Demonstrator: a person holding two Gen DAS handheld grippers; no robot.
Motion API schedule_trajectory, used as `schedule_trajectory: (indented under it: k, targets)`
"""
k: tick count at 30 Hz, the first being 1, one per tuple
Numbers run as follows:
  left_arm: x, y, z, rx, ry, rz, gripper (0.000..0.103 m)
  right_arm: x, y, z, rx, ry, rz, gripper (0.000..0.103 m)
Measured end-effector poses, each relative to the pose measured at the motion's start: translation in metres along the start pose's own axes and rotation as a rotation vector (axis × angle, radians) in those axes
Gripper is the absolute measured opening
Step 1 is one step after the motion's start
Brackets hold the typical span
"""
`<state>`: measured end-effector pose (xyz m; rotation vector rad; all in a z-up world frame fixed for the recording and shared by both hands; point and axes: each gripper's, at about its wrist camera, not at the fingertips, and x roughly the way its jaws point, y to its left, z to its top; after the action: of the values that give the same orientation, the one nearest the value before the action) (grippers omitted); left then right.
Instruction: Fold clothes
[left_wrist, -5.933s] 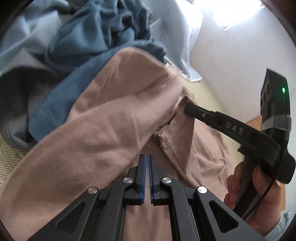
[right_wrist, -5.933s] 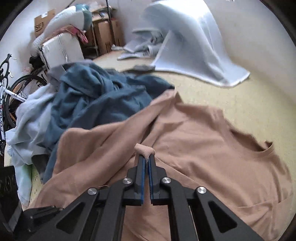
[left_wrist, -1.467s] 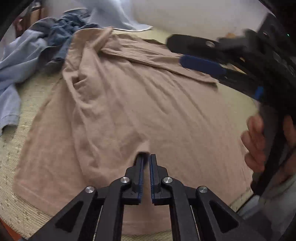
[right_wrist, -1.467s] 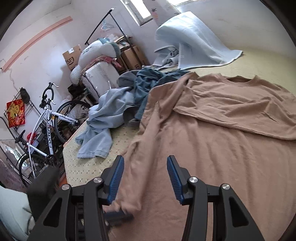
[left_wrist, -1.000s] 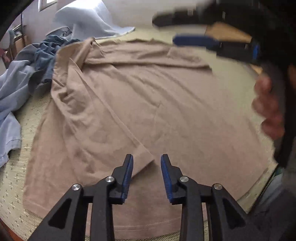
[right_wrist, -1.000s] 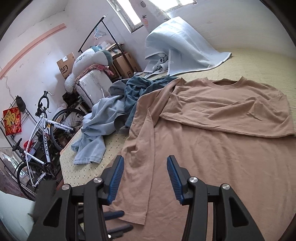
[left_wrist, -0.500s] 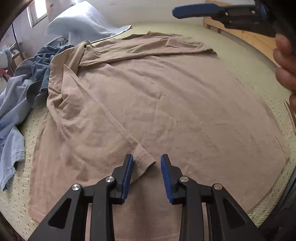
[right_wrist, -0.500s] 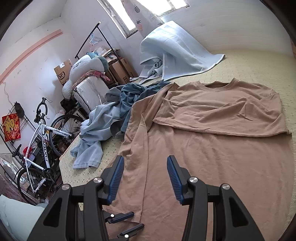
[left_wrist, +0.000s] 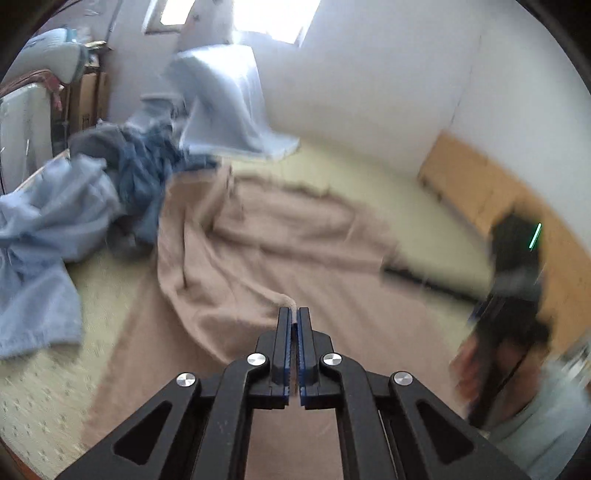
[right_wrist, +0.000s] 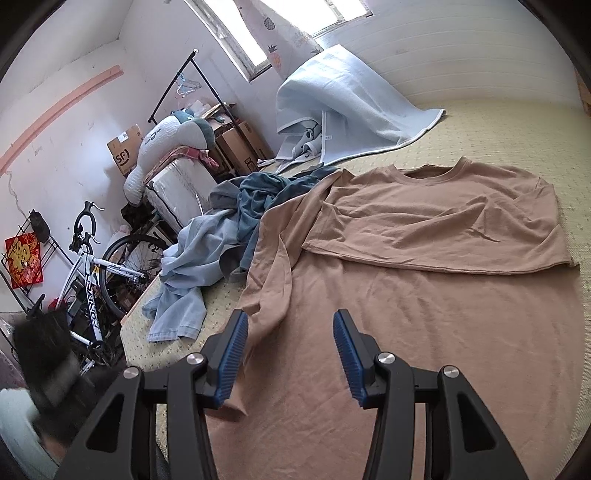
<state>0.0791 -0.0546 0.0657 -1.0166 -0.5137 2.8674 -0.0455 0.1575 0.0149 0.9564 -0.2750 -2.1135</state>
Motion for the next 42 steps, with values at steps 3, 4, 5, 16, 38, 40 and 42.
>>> schedule_trajectory:
  k: [3,4,5,16,38,40,42]
  targets:
    - [-0.026,0.006,0.042,-0.041,-0.075,-0.049,0.001,0.001,0.000,0.001,0.004,-0.001,0.011,0.052]
    - [-0.033,0.007,0.057,-0.051,-0.095,-0.062,0.001,0.002,0.001,0.001,0.004,-0.001,0.013,0.052]
    - [-0.039,0.008,0.071,-0.061,-0.115,-0.076,0.001,0.003,0.001,0.002,0.003,0.001,0.013,0.052]
    - [-0.060,-0.009,0.226,-0.044,-0.267,-0.159,0.001,0.000,-0.009,0.011,0.036,-0.033,-0.003,0.053]
    - [0.091,-0.213,0.251,0.303,-0.032,-0.283,0.001,-0.088,-0.098,0.037,0.235,-0.244,-0.103,0.054]
    - [0.120,-0.225,0.234,0.317,0.021,-0.272,0.001,-0.104,-0.112,0.036,0.267,-0.263,-0.142,0.054]
    - [0.153,-0.235,0.216,0.327,0.077,-0.257,0.001,-0.120,-0.126,0.034,0.298,-0.282,-0.181,0.054]
